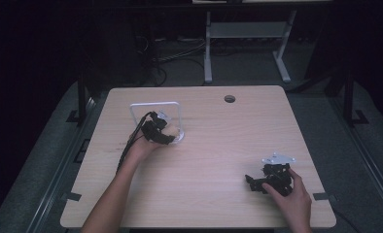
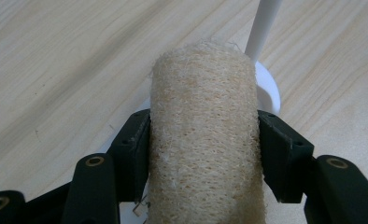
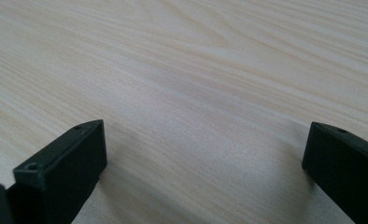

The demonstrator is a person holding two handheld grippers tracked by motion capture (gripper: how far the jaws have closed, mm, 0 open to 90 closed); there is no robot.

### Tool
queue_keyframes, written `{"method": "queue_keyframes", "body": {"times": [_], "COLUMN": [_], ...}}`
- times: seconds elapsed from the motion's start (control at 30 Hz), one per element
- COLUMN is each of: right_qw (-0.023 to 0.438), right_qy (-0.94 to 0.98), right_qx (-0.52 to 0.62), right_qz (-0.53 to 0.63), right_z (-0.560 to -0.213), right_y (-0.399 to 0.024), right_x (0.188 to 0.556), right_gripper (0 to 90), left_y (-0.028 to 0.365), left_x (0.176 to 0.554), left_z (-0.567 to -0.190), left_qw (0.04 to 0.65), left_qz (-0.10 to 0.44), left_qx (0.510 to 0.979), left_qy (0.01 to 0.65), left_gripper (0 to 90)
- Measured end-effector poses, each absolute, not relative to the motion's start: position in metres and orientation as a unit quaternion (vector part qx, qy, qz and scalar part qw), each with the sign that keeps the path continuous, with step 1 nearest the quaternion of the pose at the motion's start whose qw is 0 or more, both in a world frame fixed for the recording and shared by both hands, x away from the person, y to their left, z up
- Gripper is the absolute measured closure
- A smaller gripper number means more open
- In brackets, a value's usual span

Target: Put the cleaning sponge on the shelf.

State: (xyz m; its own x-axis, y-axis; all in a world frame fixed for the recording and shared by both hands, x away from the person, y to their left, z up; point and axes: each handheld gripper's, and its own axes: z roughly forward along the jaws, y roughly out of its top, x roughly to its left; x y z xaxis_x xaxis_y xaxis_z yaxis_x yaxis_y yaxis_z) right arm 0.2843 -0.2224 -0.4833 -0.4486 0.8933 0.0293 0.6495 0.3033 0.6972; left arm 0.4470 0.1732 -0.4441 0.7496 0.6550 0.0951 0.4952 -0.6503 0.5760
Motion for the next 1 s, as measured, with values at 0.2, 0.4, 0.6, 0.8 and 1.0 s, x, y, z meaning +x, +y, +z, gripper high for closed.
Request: {"method": "queue_keyframes", "body": {"times": [0.2, 0.4, 0.6, 0.8, 1.0], "right_qw": [0.186, 0.186, 0.186, 0.186, 0.186], "right_qy": [0.785, 0.785, 0.785, 0.786, 0.786], "right_qx": [0.491, 0.491, 0.491, 0.491, 0.491], "right_qz": [0.328, 0.328, 0.328, 0.328, 0.327], "right_z": [-0.483, -0.483, -0.483, -0.483, -0.483], "right_y": [-0.222, -0.222, -0.222, -0.222, -0.222], "right_x": [0.284, 0.284, 0.284, 0.284, 0.284], "right_gripper": [0.0, 0.0, 0.0, 0.0, 0.0], "left_y": [0.171, 0.171, 0.175, 0.177, 0.182], "left_x": [0.447, 0.447, 0.443, 0.433, 0.416], "left_z": [-0.446, -0.446, -0.437, -0.423, -0.409], "left_qw": [0.263, 0.265, 0.273, 0.29, 0.316], "left_qz": [0.149, 0.152, 0.155, 0.155, 0.149], "left_qx": [0.899, 0.897, 0.893, 0.885, 0.876], "left_qy": [0.318, 0.319, 0.323, 0.33, 0.332], "left_gripper": [38.5, 36.0, 31.0, 30.5, 38.5]}}
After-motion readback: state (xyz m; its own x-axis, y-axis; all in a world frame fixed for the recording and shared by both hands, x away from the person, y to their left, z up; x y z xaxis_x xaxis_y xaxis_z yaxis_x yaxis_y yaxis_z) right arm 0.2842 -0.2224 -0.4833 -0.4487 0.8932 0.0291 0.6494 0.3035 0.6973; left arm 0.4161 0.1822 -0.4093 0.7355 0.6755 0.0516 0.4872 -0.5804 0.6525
